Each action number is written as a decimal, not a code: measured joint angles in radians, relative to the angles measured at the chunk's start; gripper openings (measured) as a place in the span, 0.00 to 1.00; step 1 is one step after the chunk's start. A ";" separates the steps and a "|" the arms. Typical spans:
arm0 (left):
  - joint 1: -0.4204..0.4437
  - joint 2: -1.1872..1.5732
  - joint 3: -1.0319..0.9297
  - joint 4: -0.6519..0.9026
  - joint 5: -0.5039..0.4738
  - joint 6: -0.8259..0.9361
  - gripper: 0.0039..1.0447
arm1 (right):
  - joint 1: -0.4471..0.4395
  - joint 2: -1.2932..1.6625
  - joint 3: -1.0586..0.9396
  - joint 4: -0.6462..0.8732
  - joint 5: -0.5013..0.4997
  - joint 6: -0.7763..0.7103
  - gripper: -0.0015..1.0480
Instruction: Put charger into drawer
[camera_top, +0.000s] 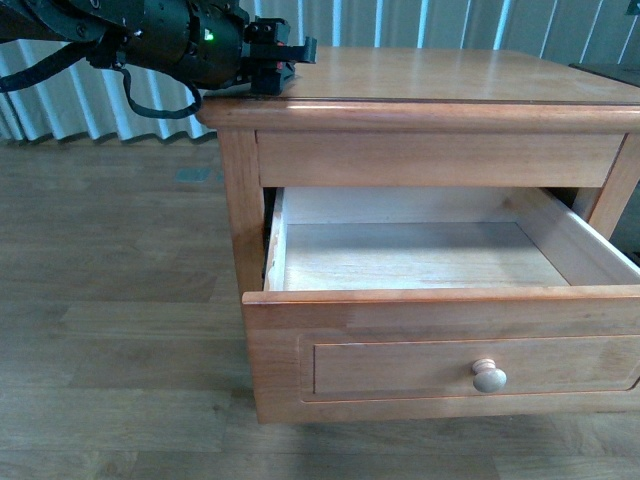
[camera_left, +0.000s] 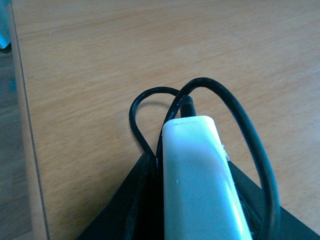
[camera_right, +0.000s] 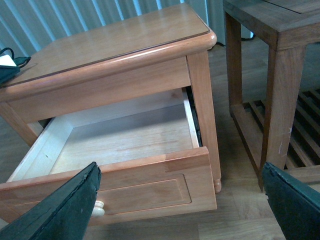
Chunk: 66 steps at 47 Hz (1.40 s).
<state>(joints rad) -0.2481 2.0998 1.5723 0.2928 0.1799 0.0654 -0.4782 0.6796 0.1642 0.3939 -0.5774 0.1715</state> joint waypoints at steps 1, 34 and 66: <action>-0.003 -0.002 -0.002 0.004 0.002 -0.002 0.32 | 0.000 0.000 0.000 0.000 0.000 0.000 0.92; -0.201 -0.169 -0.147 0.043 0.132 0.035 0.31 | 0.000 0.000 0.000 0.000 0.000 0.000 0.92; -0.258 -0.074 -0.243 0.027 0.153 0.046 0.31 | 0.000 0.000 0.000 0.000 0.000 0.000 0.92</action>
<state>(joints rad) -0.5064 2.0262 1.3293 0.3202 0.3328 0.1112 -0.4782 0.6796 0.1642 0.3939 -0.5774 0.1715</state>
